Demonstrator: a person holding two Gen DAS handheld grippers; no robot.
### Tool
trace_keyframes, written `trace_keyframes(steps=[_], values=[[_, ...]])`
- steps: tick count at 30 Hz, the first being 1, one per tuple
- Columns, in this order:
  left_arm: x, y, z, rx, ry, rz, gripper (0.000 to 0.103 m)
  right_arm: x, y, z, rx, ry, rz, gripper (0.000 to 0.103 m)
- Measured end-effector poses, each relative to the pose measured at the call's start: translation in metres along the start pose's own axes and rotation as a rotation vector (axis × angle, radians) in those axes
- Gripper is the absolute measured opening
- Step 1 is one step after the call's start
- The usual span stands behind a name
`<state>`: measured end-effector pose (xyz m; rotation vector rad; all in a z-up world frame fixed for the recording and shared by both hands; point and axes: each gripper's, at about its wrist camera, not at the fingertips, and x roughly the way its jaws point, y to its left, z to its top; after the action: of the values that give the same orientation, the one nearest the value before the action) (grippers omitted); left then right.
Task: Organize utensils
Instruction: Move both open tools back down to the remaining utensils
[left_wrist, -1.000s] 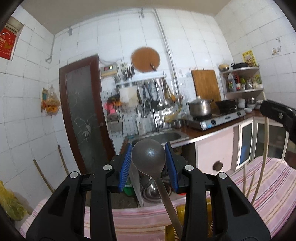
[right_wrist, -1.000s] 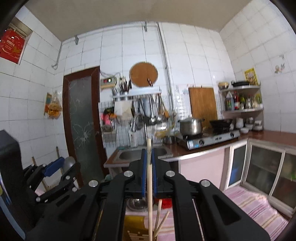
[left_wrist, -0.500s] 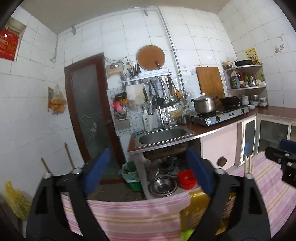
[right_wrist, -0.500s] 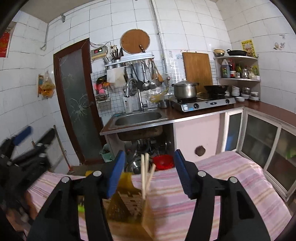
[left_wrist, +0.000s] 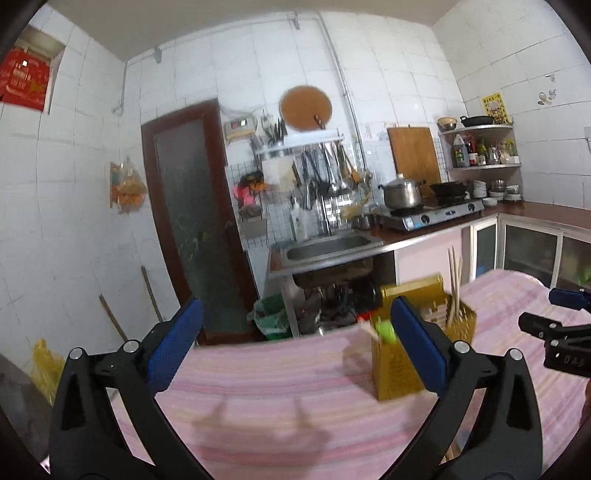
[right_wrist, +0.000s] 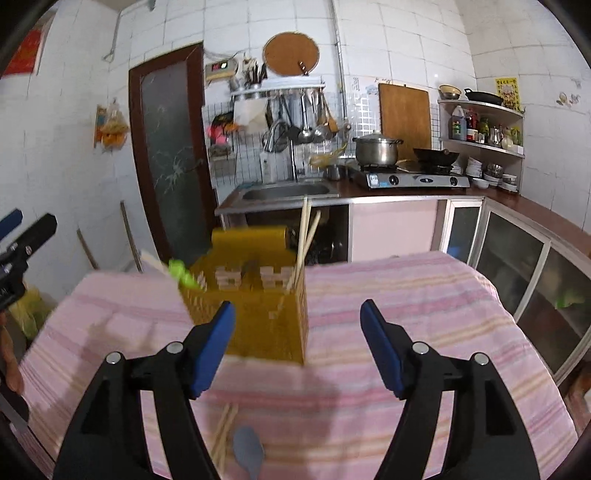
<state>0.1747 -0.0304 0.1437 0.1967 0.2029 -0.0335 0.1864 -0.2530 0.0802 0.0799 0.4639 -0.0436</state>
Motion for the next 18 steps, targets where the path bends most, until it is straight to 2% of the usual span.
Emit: trace_keyframes(steps=[9, 18], values=[[0.017, 0.001, -0.072, -0.019, 0.156, 0.009, 0.098, 0.022, 0.006, -0.078, 0.003, 0.15, -0.016, 0.069], [0.045, -0.009, -0.119, -0.026, 0.299, -0.029, 0.098, 0.039, 0.019, -0.103, -0.033, 0.231, -0.013, 0.069]])
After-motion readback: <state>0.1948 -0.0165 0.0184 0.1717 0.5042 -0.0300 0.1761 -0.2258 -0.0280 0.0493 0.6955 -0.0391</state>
